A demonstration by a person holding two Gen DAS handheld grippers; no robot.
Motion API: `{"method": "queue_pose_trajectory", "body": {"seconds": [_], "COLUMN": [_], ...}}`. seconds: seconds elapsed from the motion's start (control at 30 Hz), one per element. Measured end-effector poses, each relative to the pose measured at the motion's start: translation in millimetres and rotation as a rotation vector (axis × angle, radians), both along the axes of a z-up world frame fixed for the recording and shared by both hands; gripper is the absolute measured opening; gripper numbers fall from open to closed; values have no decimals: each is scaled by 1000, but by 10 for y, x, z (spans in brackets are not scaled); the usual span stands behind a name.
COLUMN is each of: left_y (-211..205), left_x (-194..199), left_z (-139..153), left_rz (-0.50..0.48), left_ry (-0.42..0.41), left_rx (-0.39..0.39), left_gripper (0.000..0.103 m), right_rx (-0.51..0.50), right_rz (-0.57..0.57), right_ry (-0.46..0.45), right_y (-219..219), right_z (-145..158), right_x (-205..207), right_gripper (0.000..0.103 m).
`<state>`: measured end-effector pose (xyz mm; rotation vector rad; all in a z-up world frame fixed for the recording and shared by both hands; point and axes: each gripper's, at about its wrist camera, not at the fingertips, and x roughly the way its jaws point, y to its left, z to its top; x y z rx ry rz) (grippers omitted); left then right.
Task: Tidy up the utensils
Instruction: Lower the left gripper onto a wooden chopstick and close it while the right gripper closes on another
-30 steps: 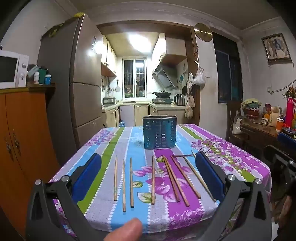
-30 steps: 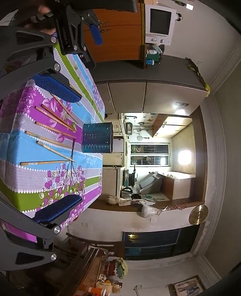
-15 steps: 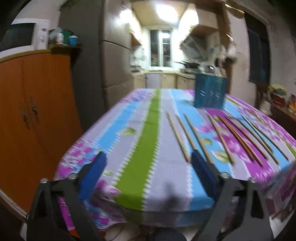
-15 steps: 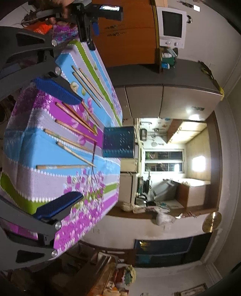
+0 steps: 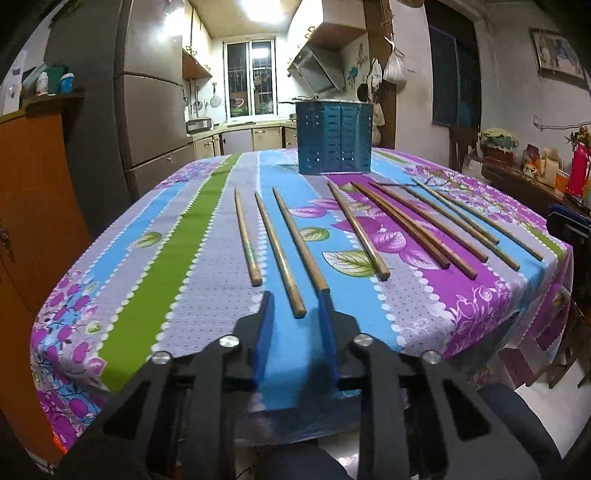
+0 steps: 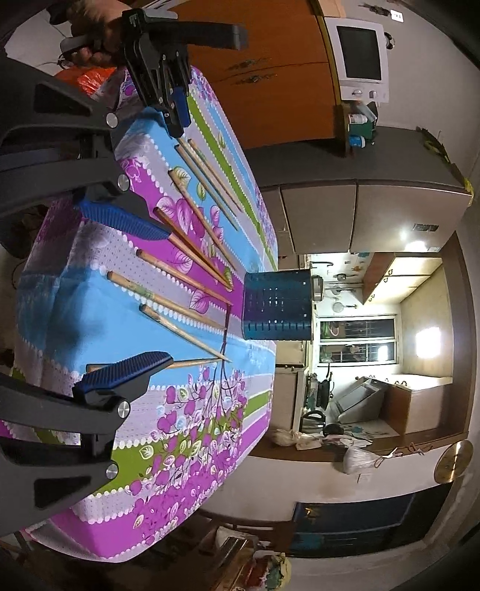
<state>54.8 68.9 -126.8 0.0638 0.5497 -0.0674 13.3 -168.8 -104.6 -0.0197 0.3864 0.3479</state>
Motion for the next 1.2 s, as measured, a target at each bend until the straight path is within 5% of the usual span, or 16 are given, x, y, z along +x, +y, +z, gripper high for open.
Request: {"method": "queue_pose_trajectory", "body": {"seconds": [0.17, 0.4, 0.57, 1.2], "left_y": [12, 26, 35, 46], "left_x": [41, 43, 21, -40], "left_z": [-24, -69, -86, -133], "left_rz": [20, 37, 37, 65], "left_ry": [-20, -54, -69, -109], "left_rx": [10, 12, 20, 13], "left_gripper": [21, 21, 21, 21], "right_rx": [-7, -44, -50, -16], "right_rz": [5, -70, -107, -113], "right_ry": [4, 35, 51, 9], "right_y": [-15, -174, -273, -350], "right_z": [-70, -275, -417, -519], "right_x": [27, 102, 165, 103], "right_gripper": [47, 46, 33, 24]}}
